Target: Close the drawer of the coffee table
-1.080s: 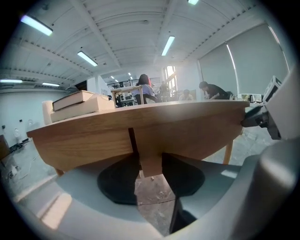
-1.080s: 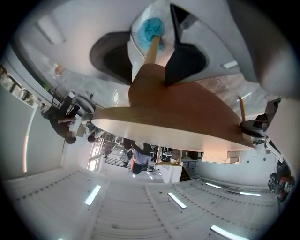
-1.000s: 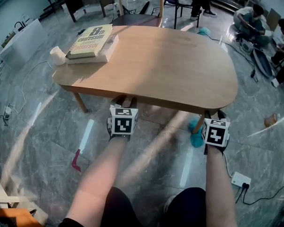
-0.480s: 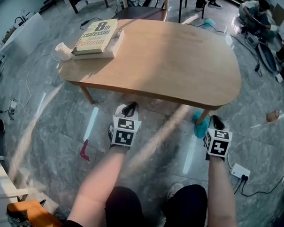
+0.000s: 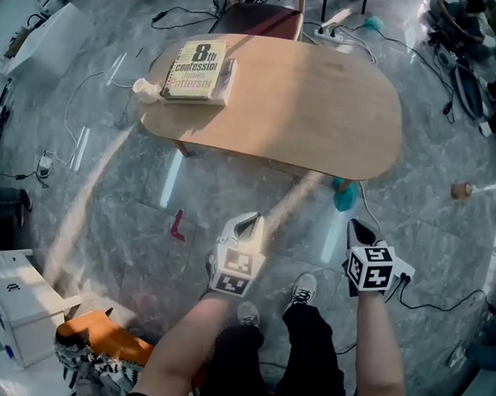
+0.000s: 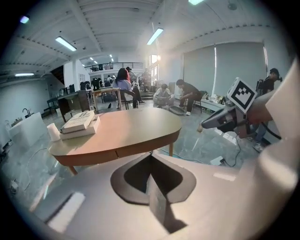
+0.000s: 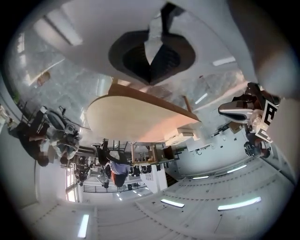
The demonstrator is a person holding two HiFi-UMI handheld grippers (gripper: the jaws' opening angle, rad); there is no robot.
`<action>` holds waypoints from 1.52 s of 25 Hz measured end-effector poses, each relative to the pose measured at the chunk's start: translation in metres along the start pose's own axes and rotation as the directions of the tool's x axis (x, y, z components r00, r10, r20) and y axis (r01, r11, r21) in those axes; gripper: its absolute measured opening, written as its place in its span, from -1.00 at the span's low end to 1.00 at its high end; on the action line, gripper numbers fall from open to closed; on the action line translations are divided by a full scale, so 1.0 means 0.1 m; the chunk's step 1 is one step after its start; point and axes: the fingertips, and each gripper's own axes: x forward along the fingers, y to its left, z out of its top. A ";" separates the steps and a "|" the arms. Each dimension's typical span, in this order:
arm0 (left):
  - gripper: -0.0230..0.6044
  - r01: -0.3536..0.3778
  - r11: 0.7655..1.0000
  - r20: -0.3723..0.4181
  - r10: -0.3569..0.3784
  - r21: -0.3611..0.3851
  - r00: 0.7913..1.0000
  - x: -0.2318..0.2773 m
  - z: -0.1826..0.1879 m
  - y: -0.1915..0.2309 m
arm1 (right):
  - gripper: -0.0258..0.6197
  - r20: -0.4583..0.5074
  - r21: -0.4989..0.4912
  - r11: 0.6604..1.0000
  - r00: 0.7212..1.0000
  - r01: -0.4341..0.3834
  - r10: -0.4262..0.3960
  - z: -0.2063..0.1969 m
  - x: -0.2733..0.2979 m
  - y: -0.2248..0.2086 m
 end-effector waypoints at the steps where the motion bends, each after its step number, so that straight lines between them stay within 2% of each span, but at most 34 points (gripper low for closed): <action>1: -0.91 0.012 1.000 -0.005 -0.012 -0.012 1.000 -0.20 0.12 -0.06 | -0.92 -0.008 0.004 1.000 1.000 -0.022 0.022 0.09 -0.17 0.10; 9: -0.91 0.069 0.995 -0.032 -0.071 -0.078 0.997 -1.73 0.82 -0.38 | -0.92 -0.003 0.053 0.983 0.984 -0.177 0.178 0.72 -1.53 0.88; 14: -0.91 0.151 0.985 -0.036 -0.154 -0.082 0.987 -2.66 1.10 -0.74 | -0.92 0.044 0.039 0.977 0.977 -0.210 0.209 0.96 -2.50 1.27; 17: -0.91 0.184 0.982 0.004 -0.183 -0.039 0.983 -3.21 1.26 -0.87 | -0.92 0.108 0.018 0.975 0.970 -0.220 0.217 1.11 -3.01 1.55; 21: -0.91 0.220 0.975 0.081 -0.217 -0.041 0.973 -3.91 1.44 -1.02 | -0.92 0.187 -0.014 0.967 0.950 -0.253 0.251 1.23 -3.66 1.98; 23: -0.91 0.245 0.969 0.105 -0.241 -0.019 0.965 -4.21 1.48 -1.13 | -0.92 0.220 -0.041 0.963 0.938 -0.267 0.270 1.24 -3.97 2.21; 26: -0.91 0.260 0.965 0.116 -0.260 0.019 0.959 -4.51 1.45 -1.22 | -0.92 0.246 -0.079 0.957 0.925 -0.280 0.291 1.20 -4.31 2.55; 29: -0.91 0.275 0.961 0.121 -0.274 0.008 0.954 -4.68 1.32 -1.31 | -0.92 0.230 -0.116 0.949 0.921 -0.294 0.314 1.03 -4.50 2.86; 34: -0.91 0.325 0.946 0.086 -0.324 0.001 0.942 -4.82 1.03 -1.48 | -0.92 0.174 -0.163 0.937 0.926 -0.308 0.335 0.70 -4.57 3.28; 38: -0.91 0.351 0.936 0.072 -0.352 0.029 0.933 -4.87 0.99 -1.54 | -0.92 0.143 -0.173 0.930 0.926 -0.325 0.350 0.55 -4.56 3.53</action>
